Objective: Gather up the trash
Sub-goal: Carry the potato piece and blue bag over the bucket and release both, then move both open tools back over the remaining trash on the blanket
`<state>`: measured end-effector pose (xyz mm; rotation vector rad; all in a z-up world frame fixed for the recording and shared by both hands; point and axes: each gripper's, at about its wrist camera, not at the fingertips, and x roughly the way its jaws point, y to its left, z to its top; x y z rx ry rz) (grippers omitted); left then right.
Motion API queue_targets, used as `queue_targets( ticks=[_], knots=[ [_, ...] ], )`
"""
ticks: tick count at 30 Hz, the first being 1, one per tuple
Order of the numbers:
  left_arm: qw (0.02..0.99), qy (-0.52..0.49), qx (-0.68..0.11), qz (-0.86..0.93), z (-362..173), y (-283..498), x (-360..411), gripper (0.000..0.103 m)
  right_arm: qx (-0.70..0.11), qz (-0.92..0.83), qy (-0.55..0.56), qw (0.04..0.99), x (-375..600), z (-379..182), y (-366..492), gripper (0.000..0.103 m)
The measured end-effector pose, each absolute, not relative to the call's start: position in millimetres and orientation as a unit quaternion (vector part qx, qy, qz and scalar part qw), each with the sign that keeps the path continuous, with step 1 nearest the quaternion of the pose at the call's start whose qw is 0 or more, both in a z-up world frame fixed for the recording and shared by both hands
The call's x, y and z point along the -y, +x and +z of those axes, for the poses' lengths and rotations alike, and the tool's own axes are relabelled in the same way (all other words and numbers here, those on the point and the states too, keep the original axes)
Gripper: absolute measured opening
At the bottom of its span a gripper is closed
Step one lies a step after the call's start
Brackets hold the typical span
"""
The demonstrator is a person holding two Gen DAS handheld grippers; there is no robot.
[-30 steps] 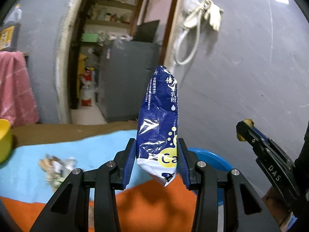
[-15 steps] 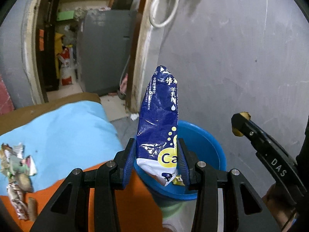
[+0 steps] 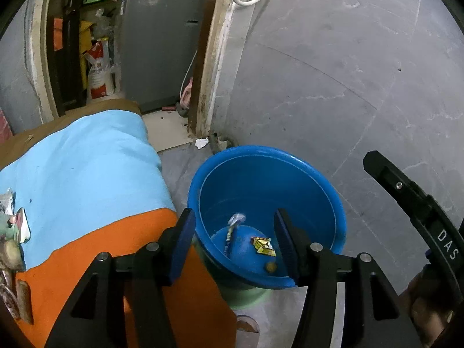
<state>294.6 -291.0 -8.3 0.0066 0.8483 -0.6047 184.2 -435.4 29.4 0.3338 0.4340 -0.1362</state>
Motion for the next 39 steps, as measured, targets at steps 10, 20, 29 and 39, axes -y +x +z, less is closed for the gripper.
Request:
queue_targets(
  ticks=[10,20,29,39],
  knots=[
    [0.883,-0.012,-0.385,-0.269,12.9,287.1,268.4,0.055,-0.206,-0.063,0.162,0.963,432.7,34.9,186.1,0.047],
    [0.906,-0.021,-0.353,-0.231,43.4,273.0,224.3,0.056,-0.184,-0.048,0.147,0.971,415.1,48.0,183.1,0.051],
    [0.935,-0.046,-0.305,-0.174,74.3,254.9,159.2,0.063,-0.168,-0.013,0.127,0.977,379.0,60.9,188.4,0.055],
    [0.962,-0.112,-0.228,-0.096,96.3,222.3,61.9,0.078,-0.103,0.052,0.100,0.988,320.8,79.4,182.6,0.082]
  ],
)
